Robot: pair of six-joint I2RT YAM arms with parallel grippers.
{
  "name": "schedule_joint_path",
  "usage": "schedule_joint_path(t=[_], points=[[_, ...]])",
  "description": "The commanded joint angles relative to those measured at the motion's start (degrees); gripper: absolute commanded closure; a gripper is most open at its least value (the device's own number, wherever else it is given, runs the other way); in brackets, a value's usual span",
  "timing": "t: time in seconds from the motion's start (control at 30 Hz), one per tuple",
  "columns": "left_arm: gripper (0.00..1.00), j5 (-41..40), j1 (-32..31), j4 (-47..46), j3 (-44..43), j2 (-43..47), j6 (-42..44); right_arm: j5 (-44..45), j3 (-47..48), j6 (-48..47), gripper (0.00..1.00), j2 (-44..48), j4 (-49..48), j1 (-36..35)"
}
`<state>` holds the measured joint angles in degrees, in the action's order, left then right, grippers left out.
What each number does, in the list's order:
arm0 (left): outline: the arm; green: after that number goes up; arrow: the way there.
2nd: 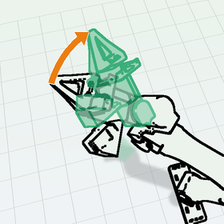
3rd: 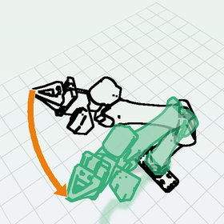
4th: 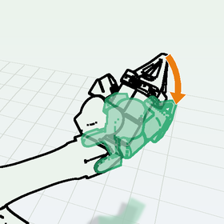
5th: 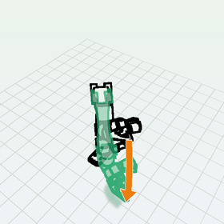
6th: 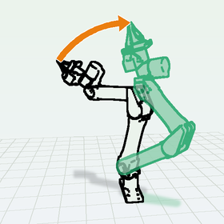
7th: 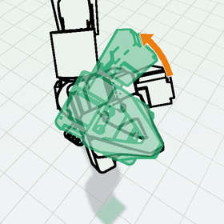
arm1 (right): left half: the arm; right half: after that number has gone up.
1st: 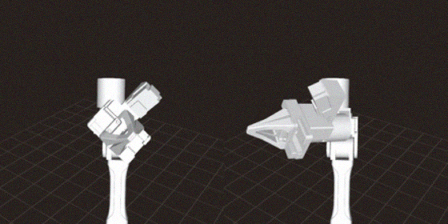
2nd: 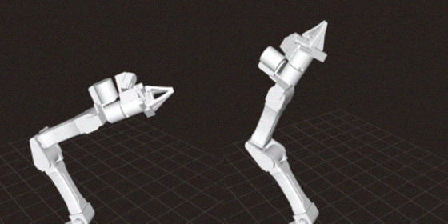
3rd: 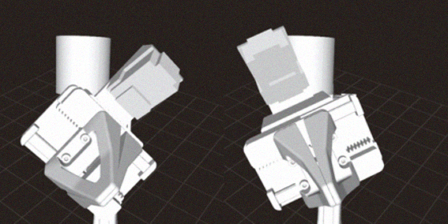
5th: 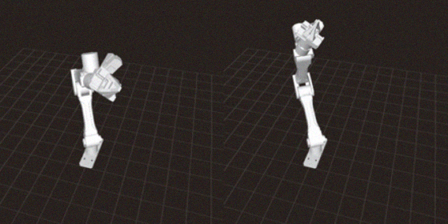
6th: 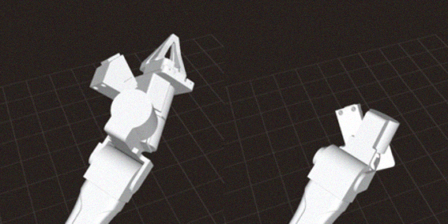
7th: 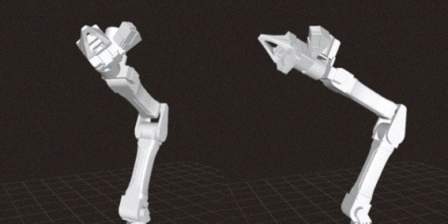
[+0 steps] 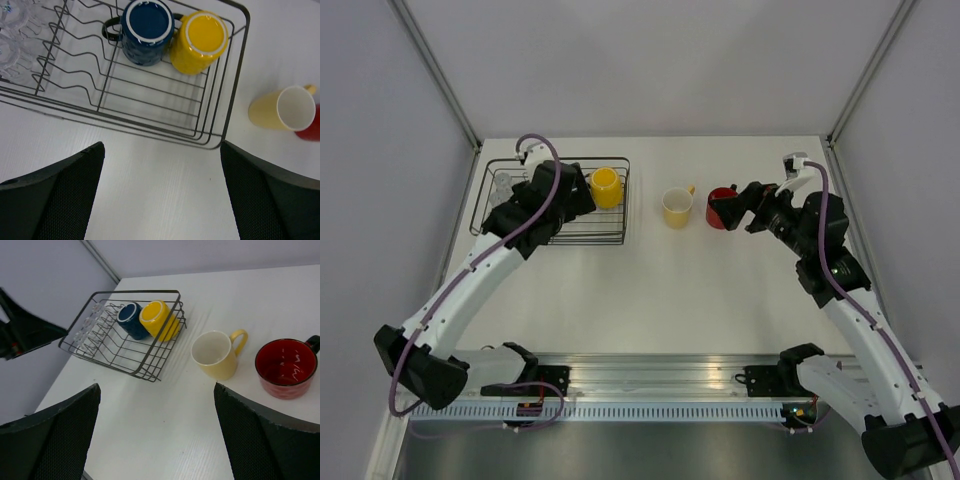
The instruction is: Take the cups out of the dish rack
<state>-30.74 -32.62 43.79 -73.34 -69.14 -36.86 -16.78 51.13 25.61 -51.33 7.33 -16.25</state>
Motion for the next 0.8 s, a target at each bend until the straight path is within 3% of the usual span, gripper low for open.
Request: schedule_joint_path(t=[0.0,0.23,0.63,0.77], points=[[0.00,3.8,5.2,-2.0,-6.1,-4.5,-3.3,-5.2,-0.2,3.9,0.02,3.8,-2.8,0.2],[0.01,-5.8,6.7,-1.7,-10.2,-11.7,-17.9,-6.7,-3.3,3.6,0.02,8.3,0.9,0.2],[0.00,-7.8,10.8,1.9,-25.9,-29.9,-19.7,-4.6,-2.8,-1.8,0.02,11.3,9.9,0.2],[0.00,-7.8,12.3,4.6,-30.2,-36.0,-20.6,-6.2,-2.7,-0.8,0.02,11.0,8.8,0.2]])
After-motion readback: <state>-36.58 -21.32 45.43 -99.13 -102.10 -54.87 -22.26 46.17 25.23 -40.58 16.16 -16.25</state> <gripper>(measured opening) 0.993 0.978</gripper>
